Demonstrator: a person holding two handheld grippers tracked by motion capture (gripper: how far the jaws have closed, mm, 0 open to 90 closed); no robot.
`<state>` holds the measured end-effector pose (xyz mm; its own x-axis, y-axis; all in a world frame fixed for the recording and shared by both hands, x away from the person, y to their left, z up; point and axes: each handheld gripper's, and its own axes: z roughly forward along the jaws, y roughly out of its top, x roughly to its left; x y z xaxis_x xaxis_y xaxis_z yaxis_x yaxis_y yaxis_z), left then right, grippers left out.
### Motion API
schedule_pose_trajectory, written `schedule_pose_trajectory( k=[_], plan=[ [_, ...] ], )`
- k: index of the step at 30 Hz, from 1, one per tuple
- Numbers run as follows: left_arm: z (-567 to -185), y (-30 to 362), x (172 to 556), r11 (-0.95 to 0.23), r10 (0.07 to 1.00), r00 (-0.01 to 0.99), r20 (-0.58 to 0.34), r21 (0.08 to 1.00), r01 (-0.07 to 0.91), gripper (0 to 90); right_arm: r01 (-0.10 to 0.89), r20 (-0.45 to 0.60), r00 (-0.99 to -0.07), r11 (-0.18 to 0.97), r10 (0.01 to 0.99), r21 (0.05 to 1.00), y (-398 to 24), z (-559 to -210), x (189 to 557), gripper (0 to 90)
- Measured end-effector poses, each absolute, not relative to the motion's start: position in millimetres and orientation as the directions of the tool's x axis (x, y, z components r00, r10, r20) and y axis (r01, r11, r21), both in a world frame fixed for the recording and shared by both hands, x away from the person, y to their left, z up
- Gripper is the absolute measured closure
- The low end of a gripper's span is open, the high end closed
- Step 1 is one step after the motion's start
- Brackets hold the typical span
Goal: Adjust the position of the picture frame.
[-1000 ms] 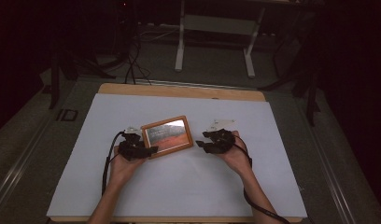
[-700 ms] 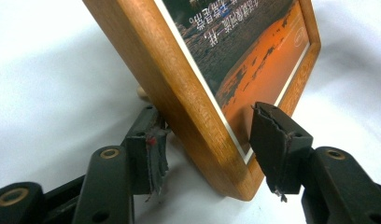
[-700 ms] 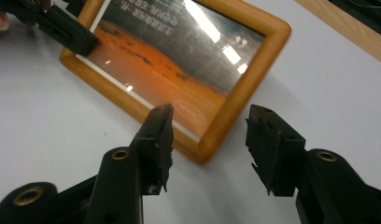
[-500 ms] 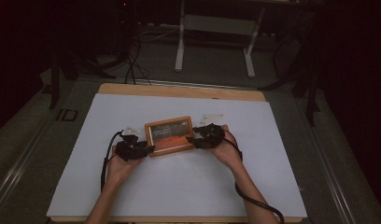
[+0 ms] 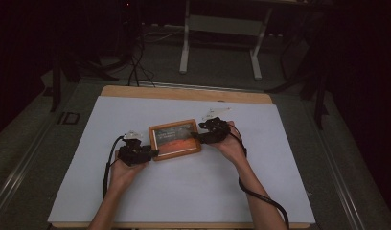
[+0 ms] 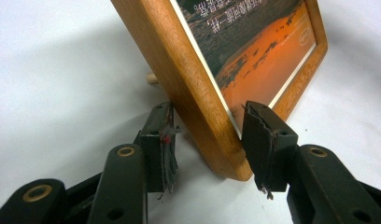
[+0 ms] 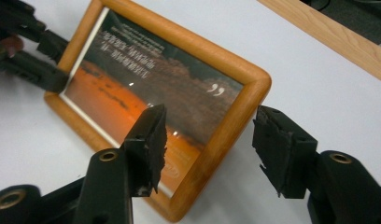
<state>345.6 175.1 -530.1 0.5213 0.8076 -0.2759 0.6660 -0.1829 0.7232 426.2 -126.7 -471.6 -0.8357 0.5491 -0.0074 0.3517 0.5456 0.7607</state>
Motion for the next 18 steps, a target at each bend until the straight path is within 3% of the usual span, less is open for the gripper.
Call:
schedule_pose_trajectory(
  k=[18],
  plan=[
    [-530,172,342,-0.215,0.81,0.534,-0.244,0.723,0.657,55.5,0.41,0.083,-0.824,0.488,0.561,0.771,-101,-477,465,29.0]
  ],
)
